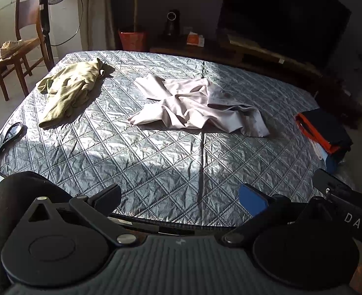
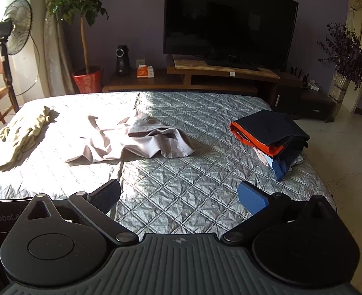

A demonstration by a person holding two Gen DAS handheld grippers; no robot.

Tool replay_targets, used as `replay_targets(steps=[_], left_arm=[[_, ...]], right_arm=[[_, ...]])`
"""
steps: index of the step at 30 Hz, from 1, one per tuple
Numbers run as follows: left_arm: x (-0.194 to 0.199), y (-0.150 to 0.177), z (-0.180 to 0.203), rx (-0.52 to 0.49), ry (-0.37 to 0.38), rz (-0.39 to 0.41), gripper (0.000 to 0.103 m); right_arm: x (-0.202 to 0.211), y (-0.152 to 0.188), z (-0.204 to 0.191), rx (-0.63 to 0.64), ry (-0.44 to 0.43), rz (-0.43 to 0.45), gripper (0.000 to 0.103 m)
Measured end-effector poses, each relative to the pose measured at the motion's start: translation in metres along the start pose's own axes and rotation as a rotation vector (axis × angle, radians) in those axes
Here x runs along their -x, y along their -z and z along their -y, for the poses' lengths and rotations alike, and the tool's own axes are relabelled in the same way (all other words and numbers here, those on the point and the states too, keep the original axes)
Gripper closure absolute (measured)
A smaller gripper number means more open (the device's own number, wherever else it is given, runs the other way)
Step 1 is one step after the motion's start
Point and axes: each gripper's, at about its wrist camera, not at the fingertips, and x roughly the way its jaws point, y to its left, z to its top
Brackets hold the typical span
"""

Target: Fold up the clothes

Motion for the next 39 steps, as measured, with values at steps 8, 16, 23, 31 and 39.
replay_targets(steps=[8, 16, 23, 31, 39], left_arm=[[-0.0008, 0.0004, -0.0002, 0.004, -0.006, -0.008, 0.001], [0.001, 0.0002, 0.0002, -0.001, -0.013, -0.006, 0.001], [0.0018, 0.0023, 0.0021, -0.009, -0.01, -0.007, 0.001], [0.0006, 0.0024, -0.0002, -0.003, -0.004, -0.013, 0.001], [-0.0015, 0.0031, -0.0017, 0.001, -0.002, -0.016, 0.001]], right_arm=[[0.0046, -0.0024, -0.0006, -0.001, -0.003, 0.011, 0.0], [0.0061, -0.0024, -0.0012, 0.0, -0.002, 0.013, 0.0], [0.0058, -0.0035, -0.0011, 0.001, 0.0, 0.014, 0.0], [0.0029, -0.0023, -0.0032, 0.009, 0.013, 0.004, 0.0], [-0.0031, 0.0016, -0.0033, 0.014, 0.019, -0.028, 0.0]])
